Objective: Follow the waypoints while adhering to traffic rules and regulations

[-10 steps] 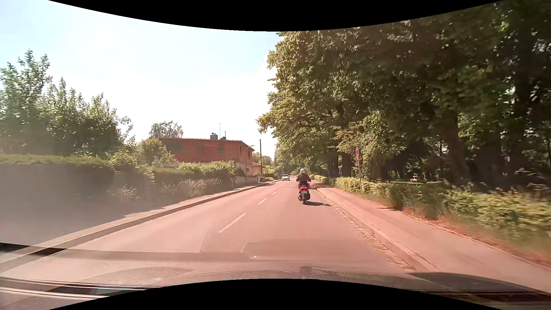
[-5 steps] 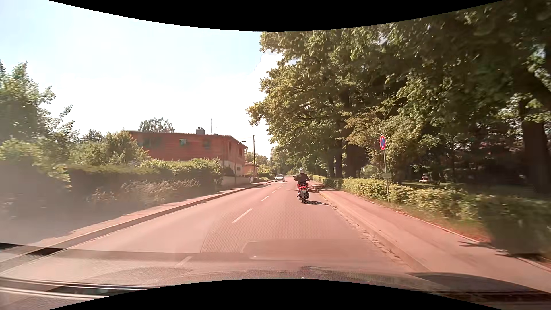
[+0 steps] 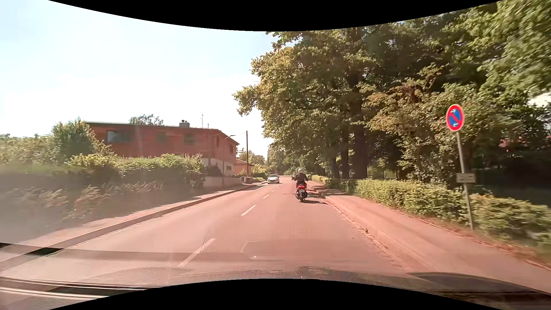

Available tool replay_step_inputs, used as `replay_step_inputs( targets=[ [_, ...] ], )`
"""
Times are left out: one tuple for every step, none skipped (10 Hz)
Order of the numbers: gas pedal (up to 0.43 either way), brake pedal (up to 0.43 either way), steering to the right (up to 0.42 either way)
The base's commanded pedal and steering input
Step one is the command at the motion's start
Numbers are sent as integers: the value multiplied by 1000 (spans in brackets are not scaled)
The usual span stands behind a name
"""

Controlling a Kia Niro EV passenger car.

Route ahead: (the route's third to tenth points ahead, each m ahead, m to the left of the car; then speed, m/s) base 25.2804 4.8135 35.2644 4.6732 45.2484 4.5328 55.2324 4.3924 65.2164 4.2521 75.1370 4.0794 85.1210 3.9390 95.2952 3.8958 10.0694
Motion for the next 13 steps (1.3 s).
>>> replay_step_inputs(
  targets=[
    [240,12,6],
    [240,6,6],
    [248,6,6],
    [248,6,6],
    [248,6,6],
    [248,6,6],
    [248,6,6],
    [248,6,6],
    [248,6,6],
    [248,6,6],
    [248,6,6],
    [228,6,6],
    [209,6,3]
  ],
)
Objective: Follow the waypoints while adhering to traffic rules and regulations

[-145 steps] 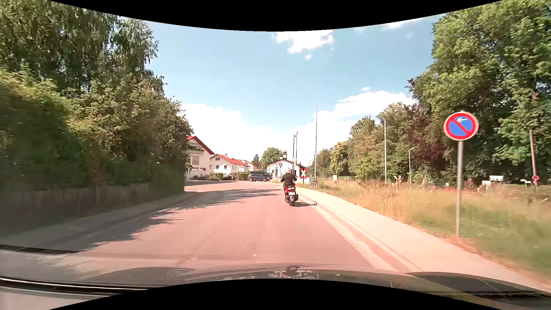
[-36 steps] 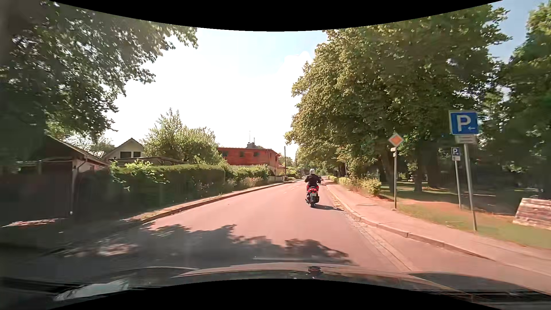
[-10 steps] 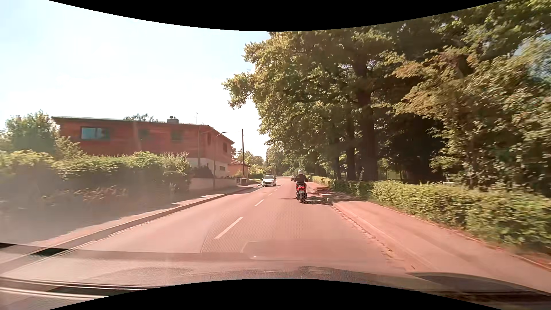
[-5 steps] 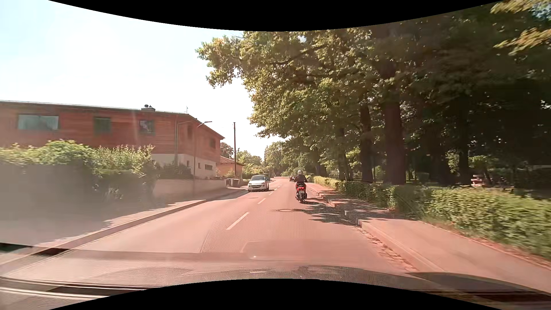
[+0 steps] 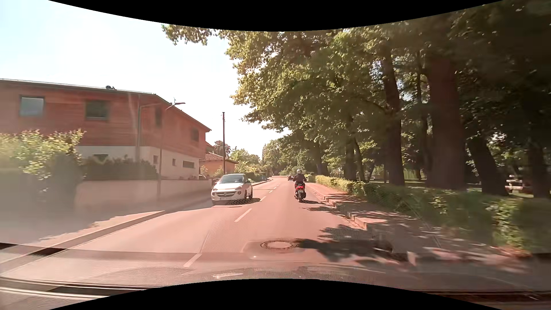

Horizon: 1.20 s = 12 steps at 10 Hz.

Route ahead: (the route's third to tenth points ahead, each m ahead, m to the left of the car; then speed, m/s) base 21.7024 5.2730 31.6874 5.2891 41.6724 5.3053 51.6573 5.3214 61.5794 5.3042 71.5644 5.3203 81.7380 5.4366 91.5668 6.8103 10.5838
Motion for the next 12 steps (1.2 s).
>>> replay_step_inputs(
  targets=[
    [189,6,2],
    [177,6,0],
    [157,6,0],
    [150,6,0],
    [150,6,0],
    [150,6,0],
    [150,6,0],
    [150,6,-1],
    [157,6,-1],
    [157,6,-1],
    [157,6,-1],
    [157,6,-1]
  ],
)
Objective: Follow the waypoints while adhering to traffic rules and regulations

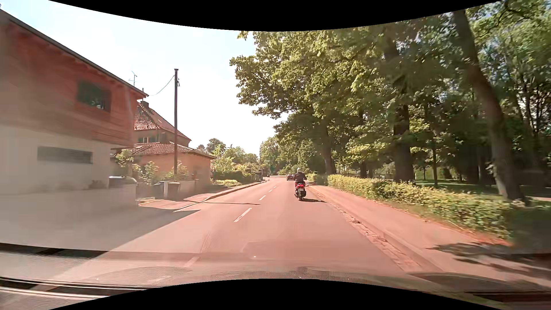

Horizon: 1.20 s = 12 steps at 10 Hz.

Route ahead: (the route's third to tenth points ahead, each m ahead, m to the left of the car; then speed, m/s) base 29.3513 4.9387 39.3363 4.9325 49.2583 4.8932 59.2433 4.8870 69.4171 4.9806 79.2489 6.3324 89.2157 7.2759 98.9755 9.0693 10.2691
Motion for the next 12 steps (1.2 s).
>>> replay_step_inputs(
  targets=[
    [157,6,-1],
    [157,6,-1],
    [157,6,-1],
    [157,6,-1],
    [157,6,0],
    [169,6,0],
    [169,6,0],
    [169,6,0],
    [169,6,0],
    [169,12,1],
    [169,6,1],
    [169,6,1]
  ],
)
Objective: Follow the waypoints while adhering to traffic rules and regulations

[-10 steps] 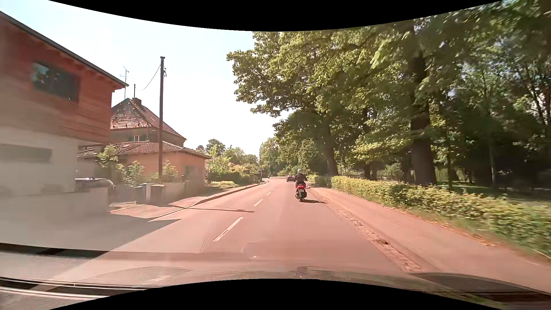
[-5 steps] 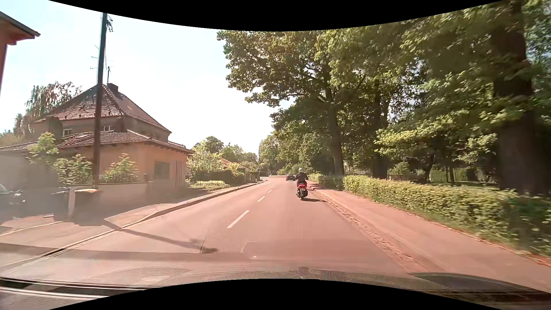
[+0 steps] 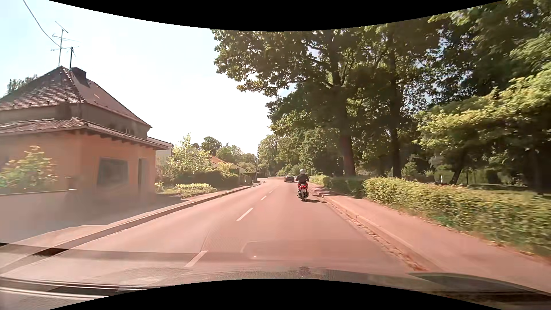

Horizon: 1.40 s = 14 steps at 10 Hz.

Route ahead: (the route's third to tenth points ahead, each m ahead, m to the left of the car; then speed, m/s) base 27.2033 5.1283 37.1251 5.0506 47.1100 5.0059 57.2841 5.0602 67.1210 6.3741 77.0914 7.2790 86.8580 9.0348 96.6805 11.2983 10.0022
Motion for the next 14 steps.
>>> replay_step_inputs(
  targets=[
    [169,6,0],
    [169,6,1],
    [169,12,2],
    [177,12,3],
    [177,6,3],
    [197,6,1],
    [220,6,1],
    [220,6,1],
    [220,6,1],
    [220,6,1],
    [220,6,0],
    [220,6,0],
    [220,6,-1],
    [220,6,-2]
  ],
)
